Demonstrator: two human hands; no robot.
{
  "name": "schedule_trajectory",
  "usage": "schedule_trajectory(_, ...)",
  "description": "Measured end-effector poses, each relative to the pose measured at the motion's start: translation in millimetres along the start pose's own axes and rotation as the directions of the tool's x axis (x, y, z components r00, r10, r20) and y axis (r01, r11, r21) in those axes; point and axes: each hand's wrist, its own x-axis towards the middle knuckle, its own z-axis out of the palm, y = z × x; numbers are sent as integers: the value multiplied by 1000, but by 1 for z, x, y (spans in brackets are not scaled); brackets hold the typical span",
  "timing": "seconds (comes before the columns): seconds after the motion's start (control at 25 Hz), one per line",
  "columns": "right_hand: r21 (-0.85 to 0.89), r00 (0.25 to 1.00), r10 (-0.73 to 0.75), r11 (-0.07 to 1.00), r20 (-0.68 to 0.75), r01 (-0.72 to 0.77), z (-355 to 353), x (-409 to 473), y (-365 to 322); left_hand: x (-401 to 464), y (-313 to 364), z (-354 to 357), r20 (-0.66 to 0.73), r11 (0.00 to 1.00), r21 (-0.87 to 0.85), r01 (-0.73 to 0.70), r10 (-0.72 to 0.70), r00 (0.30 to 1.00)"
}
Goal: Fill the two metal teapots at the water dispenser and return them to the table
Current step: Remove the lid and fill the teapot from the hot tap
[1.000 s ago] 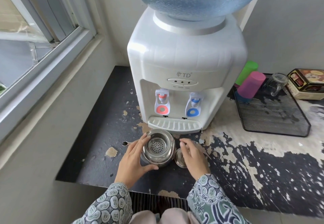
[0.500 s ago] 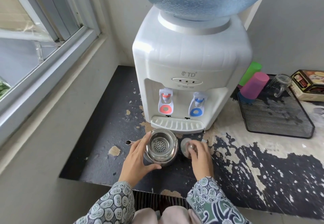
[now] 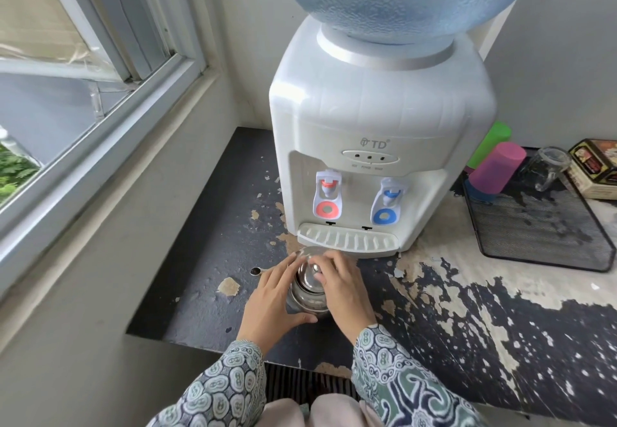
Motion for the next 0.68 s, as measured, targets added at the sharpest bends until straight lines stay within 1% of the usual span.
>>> schedule_trajectory(0.2,16,997,-5,1000,83,4,-3,4,-2,0,3,-2,-6,997,70,38,-37,999)
schedule_trajectory(0.4,73,973,25,996,230,-43,-16,11,-1,0,6,-2,-19,988,141,69,-67,998)
schedule_trajectory(0.52,53,953,34,997,301,-53,-21,20,-2,3,6,-5,-37,982,178,69,-63,997)
schedule_trajectory(0.68,26,929,49,998,368,-63,-23,27,-3,6,10,-10,5,973,213,90,-93,996)
